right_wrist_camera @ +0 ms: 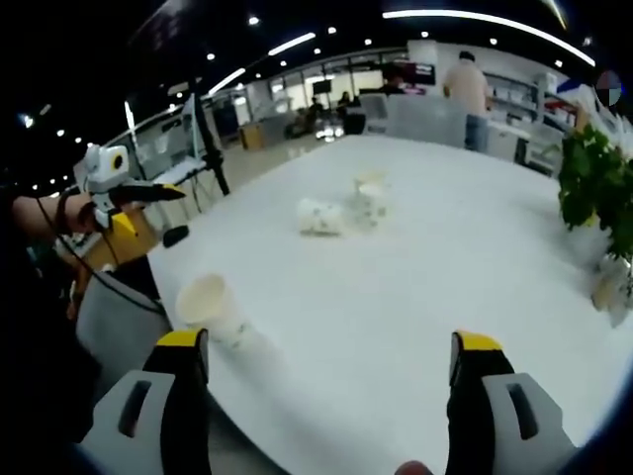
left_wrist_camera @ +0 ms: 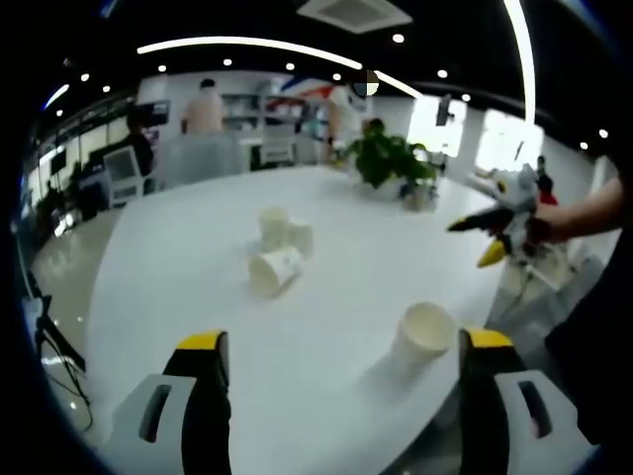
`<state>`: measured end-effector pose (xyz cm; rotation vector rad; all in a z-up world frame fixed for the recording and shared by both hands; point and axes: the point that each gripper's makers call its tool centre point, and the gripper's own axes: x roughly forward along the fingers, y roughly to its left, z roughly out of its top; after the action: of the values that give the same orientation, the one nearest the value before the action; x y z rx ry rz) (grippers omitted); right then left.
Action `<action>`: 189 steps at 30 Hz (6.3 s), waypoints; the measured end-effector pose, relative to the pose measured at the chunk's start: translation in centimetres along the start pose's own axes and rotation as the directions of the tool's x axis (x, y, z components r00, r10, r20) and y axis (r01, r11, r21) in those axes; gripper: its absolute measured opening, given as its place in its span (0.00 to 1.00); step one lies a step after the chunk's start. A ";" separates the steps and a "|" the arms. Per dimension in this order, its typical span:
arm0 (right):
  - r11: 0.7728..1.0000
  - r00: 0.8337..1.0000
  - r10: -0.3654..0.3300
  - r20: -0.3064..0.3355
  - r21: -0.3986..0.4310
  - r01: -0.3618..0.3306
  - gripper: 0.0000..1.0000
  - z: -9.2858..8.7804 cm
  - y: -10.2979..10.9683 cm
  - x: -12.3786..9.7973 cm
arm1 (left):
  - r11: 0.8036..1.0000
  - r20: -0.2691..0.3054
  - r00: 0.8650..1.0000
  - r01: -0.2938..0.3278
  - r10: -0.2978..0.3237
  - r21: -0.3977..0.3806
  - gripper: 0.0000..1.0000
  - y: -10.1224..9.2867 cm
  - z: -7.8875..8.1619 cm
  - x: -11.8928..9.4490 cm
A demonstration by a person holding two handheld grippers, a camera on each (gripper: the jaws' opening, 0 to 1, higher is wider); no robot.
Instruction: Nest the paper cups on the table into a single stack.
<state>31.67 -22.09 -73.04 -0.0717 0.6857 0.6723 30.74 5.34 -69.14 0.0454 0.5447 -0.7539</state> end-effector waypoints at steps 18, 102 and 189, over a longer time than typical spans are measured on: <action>1.000 1.000 0.011 0.010 0.004 -0.011 1.00 -0.7 0.5 -0.4 | 1.000 -0.003 1.000 0.004 -0.004 -0.001 0.96 -0.1 0.1 0.0; 0.989 0.985 -0.122 0.123 0.097 0.110 0.98 -1.7 -2.3 -0.1 | 0.793 0.138 0.985 0.169 -0.108 -0.585 0.91 6.1 3.9 14.2; 0.974 0.972 -0.173 0.159 0.171 0.145 0.96 -2.4 -3.3 -1.2 | 0.604 0.231 0.962 0.269 -0.143 -0.750 0.00 7.1 3.0 20.8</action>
<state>31.56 -26.04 -74.69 0.0777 0.5566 0.4613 49.25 -3.37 -77.68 -0.9095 0.7063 -0.6827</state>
